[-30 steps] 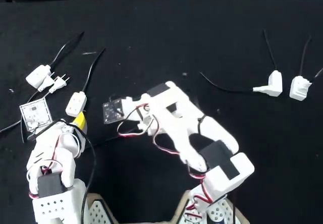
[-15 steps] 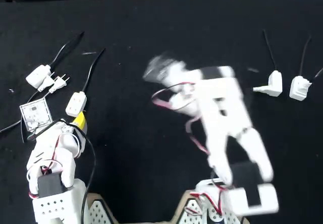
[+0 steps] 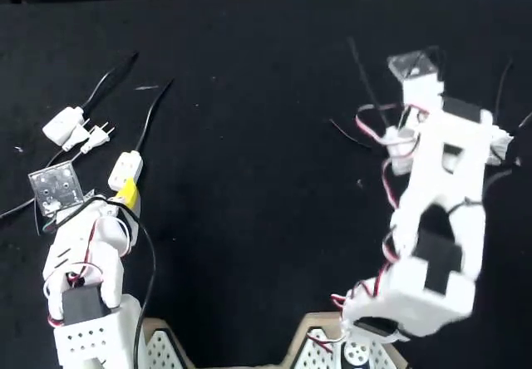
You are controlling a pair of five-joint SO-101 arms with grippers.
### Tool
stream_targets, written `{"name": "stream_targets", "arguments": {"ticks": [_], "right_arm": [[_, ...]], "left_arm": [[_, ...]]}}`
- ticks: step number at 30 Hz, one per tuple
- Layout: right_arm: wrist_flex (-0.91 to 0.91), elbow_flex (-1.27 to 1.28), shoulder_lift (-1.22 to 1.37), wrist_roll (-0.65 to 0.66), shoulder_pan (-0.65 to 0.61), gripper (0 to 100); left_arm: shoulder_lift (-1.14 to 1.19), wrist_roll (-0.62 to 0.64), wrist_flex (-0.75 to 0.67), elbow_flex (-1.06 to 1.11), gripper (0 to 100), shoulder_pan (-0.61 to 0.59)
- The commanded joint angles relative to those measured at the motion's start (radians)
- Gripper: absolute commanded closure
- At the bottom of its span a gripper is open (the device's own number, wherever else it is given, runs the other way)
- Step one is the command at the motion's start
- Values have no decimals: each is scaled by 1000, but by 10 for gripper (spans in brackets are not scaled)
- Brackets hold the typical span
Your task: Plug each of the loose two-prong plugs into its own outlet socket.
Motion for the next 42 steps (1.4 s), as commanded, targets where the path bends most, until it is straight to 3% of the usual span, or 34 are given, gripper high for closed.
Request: {"name": "stream_targets", "arguments": {"ticks": [1, 5, 9, 14, 25, 33, 42], "right_arm": [[-17, -252, 153, -87, 6, 987], [-3, -461, 366, -169, 8, 987], [129, -704, 515, -230, 8, 987], [256, -1003, 676, -244, 18, 987], [339, -1461, 998, -242, 72, 982], [523, -1755, 1067, -235, 63, 706], [566, -1790, 990, -236, 52, 733]], "left_arm": [[-5, 3, -15, 1, 766, -4], [-5, -32, -15, 4, 766, -4], [-5, -48, -15, 5, 766, -4], [-5, -48, -15, 5, 766, -4], [-5, -49, -15, 5, 766, -4], [-5, -49, -15, 5, 766, -4], [-5, -51, -15, 7, 766, -4]]}}
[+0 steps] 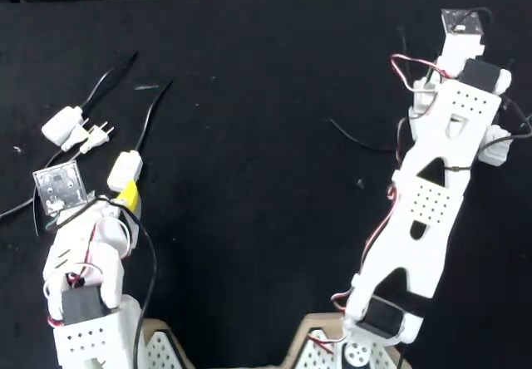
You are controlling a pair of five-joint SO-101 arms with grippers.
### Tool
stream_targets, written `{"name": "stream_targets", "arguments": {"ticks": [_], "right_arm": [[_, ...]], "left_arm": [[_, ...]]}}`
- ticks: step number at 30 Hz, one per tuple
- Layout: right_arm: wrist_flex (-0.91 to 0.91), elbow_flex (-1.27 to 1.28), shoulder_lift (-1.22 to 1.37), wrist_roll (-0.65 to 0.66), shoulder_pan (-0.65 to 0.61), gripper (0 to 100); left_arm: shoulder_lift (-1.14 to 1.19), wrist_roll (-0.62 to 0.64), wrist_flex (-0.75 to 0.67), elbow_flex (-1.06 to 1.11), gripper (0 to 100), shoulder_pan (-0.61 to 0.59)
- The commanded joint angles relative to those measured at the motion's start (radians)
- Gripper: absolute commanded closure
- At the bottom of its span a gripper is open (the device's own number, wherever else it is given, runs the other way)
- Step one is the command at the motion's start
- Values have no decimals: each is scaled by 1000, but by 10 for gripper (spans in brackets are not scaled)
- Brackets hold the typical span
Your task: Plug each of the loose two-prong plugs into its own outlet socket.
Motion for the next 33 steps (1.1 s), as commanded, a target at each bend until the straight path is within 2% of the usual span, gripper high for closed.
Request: {"name": "stream_targets", "arguments": {"ticks": [1, 11, 19, 23, 29, 33], "right_arm": [[29, -54, -111, -5, -8, 733], [35, -47, -380, -8, -49, 733], [35, -44, -628, -9, -140, 733], [37, -28, -739, -68, -175, 733], [37, 277, -1001, -138, -229, 733], [34, 590, -1256, -143, -341, 733]], "left_arm": [[-5, -8, -15, -8, 766, -4], [-5, -8, -15, -8, 766, -4], [-5, -8, -15, -8, 766, -4], [-5, -8, -15, -8, 766, -4], [-5, -8, -15, -8, 766, -4], [-5, -8, -15, -8, 766, -4]]}}
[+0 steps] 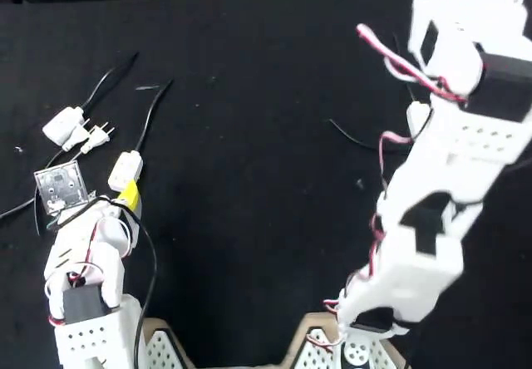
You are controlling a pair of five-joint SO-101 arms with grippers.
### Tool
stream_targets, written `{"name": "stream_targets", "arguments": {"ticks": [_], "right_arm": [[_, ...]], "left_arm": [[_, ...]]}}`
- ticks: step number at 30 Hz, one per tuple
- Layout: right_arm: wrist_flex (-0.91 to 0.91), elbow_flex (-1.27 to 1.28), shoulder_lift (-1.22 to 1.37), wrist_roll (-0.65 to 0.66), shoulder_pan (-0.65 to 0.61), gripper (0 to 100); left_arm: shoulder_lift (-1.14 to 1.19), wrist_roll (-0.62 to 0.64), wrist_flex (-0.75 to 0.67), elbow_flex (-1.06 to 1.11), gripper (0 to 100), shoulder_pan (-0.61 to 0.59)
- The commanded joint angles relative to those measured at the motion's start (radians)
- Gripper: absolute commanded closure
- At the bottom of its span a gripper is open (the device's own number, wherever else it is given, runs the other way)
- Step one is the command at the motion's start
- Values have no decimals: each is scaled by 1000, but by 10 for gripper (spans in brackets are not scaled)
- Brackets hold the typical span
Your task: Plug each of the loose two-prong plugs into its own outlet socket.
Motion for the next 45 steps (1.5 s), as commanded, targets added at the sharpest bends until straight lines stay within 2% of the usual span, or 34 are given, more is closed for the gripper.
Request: {"name": "stream_targets", "arguments": {"ticks": [1, 7, 12, 17, 21, 32, 36, 45], "right_arm": [[25, 282, -266, -12, -124, 733], [-87, 794, -503, -44, -368, 730], [-341, 1257, -654, -74, -522, 730], [-717, 1750, -753, -74, -557, 731], [-987, 2023, -786, -74, -571, 733], [-1508, 2451, -794, -75, -649, 733], [-1550, 2499, -794, -74, -647, 733], [-1550, 2503, -788, -74, -651, 733]], "left_arm": [[-5, -8, -15, -8, 766, -4], [-5, -8, -15, -8, 766, -4], [-5, -8, -15, -8, 766, -5], [-5, -3, -15, -7, 766, -5], [-5, -2, -15, -7, 766, -4], [-5, -6, -8, -10, 766, -12], [-2, -8, -5, -62, 766, -16], [2, -8, 28, -412, 762, -171]]}}
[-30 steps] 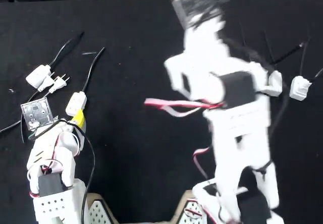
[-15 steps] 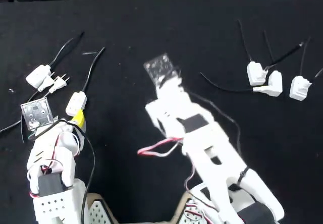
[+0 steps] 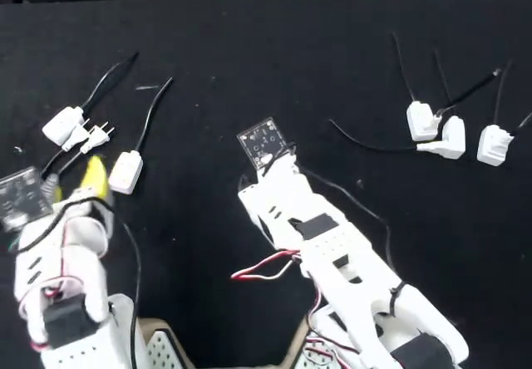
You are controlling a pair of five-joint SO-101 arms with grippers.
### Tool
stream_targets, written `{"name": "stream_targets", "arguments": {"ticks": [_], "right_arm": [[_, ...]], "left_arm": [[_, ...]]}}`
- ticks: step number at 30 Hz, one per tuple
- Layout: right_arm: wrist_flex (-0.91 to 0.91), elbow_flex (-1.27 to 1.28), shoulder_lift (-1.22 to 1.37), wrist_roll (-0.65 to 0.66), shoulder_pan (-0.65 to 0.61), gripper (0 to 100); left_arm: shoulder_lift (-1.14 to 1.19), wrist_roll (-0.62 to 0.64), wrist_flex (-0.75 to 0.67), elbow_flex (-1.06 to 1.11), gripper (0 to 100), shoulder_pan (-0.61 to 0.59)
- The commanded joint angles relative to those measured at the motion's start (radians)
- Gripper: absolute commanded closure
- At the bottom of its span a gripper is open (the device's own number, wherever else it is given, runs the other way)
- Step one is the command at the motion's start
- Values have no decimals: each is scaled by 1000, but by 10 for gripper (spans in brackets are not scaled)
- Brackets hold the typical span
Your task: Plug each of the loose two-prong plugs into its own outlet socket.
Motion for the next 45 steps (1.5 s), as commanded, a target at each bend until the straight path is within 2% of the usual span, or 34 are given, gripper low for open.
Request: {"name": "stream_targets", "arguments": {"ticks": [1, 6, 10, 16, 20, 26, 30, 36, 42, 45], "right_arm": [[-28, -2, -36, 0, -15, 733], [-28, 1, -36, 0, -15, 733], [-31, 7, -38, 0, -17, 733], [-31, 7, -38, 0, -17, 733], [-31, 7, -36, 0, -17, 733], [-31, 7, -36, 0, -17, 733], [-31, 7, -36, 0, -17, 733], [-31, 7, -36, 0, -17, 733], [-31, 8, -36, 0, -17, 733], [-29, 8, -36, 0, -17, 733]], "left_arm": [[2, -8, 2, -194, 762, -47], [6, -43, 9, -248, 762, -44], [109, -66, 12, -236, 762, -44], [489, -130, 52, -277, 762, -50], [749, -130, 54, -346, 766, -56], [1023, -146, 38, -484, 762, -136], [1188, -284, 12, -634, 761, -171], [1473, -347, 152, -940, 761, -166], [1749, -411, 365, -1159, 761, -30], [1877, -408, 400, -1231, 761, 50]]}}
